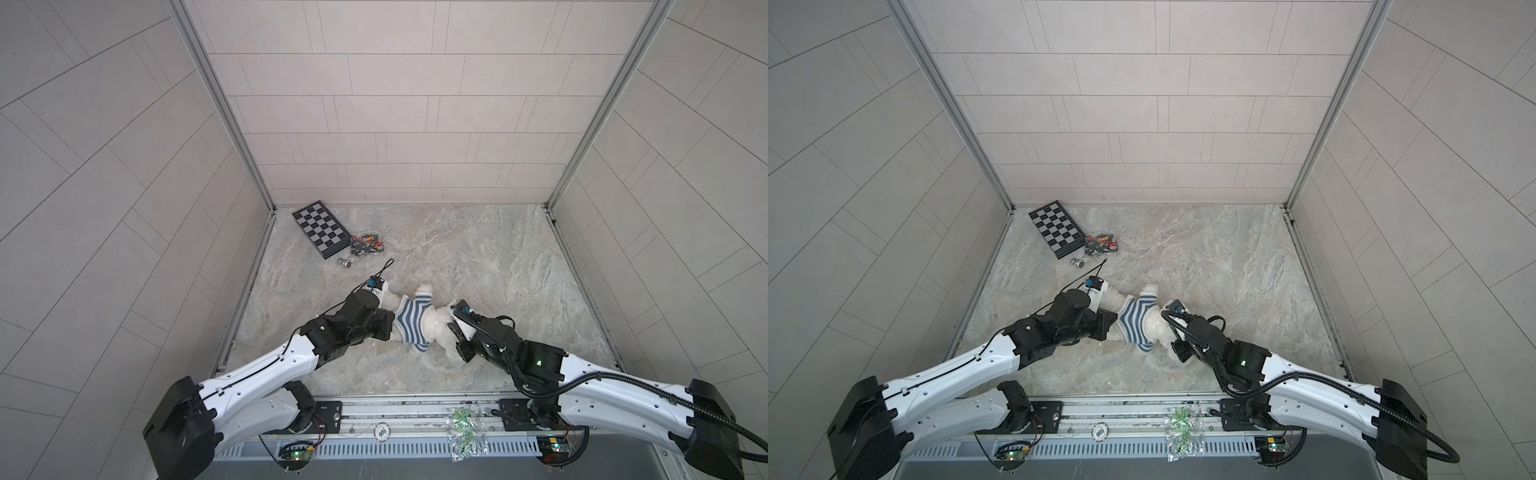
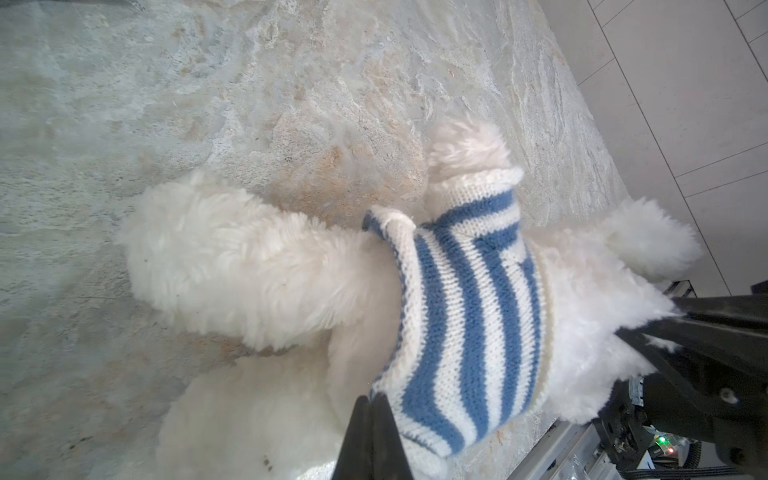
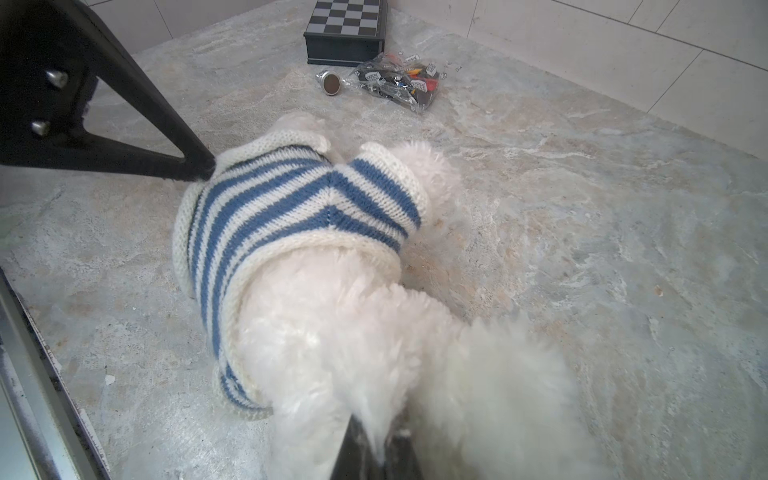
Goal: Dress the teddy bear
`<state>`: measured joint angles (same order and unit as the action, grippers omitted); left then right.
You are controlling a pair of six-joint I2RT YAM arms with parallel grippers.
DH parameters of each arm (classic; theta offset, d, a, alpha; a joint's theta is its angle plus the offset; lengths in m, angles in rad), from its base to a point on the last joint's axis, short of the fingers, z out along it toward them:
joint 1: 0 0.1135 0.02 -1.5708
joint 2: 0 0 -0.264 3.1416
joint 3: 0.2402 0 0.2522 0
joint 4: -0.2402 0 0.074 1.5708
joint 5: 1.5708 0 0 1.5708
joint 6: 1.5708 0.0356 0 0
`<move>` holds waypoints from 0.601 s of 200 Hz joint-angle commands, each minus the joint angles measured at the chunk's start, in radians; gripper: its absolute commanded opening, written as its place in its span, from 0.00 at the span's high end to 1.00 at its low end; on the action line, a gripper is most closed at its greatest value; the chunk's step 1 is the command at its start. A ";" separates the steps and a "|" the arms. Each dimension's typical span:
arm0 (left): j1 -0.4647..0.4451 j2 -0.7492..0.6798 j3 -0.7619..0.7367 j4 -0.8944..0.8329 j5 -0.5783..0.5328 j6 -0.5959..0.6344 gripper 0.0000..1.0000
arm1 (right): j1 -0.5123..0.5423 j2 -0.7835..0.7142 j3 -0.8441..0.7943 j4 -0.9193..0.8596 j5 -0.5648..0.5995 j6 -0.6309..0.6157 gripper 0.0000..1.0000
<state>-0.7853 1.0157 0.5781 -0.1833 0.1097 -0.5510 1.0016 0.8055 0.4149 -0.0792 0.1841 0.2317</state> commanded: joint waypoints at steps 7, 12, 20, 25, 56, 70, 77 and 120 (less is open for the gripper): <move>0.014 0.001 -0.011 -0.011 -0.008 0.032 1.00 | 0.006 -0.015 0.005 -0.004 0.035 -0.011 1.00; 0.015 0.004 -0.012 -0.002 -0.006 0.033 1.00 | 0.007 -0.011 0.006 -0.003 0.035 -0.012 1.00; 0.014 0.008 -0.012 0.011 0.002 0.034 1.00 | 0.008 -0.006 0.005 0.002 0.035 -0.013 1.00; 0.015 0.010 -0.009 0.017 0.006 0.035 1.00 | 0.008 -0.001 0.004 0.006 0.037 -0.011 1.00; 0.014 0.011 -0.010 0.039 0.006 0.066 1.00 | 0.008 0.031 0.021 0.003 0.037 -0.013 1.00; 0.014 0.011 -0.009 0.036 -0.009 0.085 1.00 | 0.008 0.047 0.036 -0.004 0.038 -0.009 1.00; 0.015 0.012 -0.007 0.032 -0.018 0.091 1.00 | 0.008 0.052 0.049 -0.013 0.038 -0.005 1.00; 0.015 0.015 -0.006 0.005 -0.028 0.122 0.84 | 0.008 0.058 0.095 -0.055 0.083 0.033 1.00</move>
<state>-0.7788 1.0439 0.5774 -0.1577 0.1108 -0.4675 1.0039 0.8707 0.4633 -0.1104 0.2066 0.2340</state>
